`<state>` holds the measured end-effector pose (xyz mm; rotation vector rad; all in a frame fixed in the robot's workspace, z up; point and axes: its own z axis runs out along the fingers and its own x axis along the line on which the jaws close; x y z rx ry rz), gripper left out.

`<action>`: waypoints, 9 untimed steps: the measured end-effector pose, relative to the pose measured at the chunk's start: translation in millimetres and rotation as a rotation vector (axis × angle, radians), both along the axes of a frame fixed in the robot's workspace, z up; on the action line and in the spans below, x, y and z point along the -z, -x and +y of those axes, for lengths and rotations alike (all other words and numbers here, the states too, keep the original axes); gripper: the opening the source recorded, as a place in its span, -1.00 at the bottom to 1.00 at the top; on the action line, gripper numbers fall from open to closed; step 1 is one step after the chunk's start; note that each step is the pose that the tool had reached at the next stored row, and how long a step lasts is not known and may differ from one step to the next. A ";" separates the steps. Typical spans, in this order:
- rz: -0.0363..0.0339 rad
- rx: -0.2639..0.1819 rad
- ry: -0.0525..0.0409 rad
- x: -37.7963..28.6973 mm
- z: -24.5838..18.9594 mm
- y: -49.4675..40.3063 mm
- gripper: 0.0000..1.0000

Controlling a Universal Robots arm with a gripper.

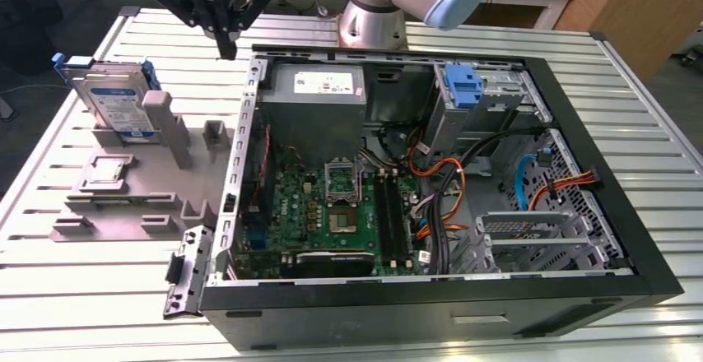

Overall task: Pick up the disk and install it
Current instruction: 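Reach for the disk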

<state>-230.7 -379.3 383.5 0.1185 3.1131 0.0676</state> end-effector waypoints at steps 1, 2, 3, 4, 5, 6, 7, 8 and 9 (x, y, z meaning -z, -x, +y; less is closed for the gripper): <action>0.0000 0.000 0.0000 0.0 0.4 0.0 -0.80; -0.0001 0.000 -0.0001 0.1 0.9 0.0 -0.80; -0.0001 0.000 -0.0001 0.3 1.5 0.0 -0.80; -0.0002 0.000 0.0002 0.4 2.2 0.1 -0.80; -0.0011 0.000 0.0023 0.6 3.4 0.2 -0.80; -0.0036 0.000 0.0063 0.8 4.8 0.5 -0.80; -0.0066 0.000 0.0106 1.2 6.0 1.1 -0.80; -0.0094 0.000 0.0162 1.6 7.0 1.9 -0.80; -0.0108 0.000 0.0220 2.4 7.7 3.1 -0.80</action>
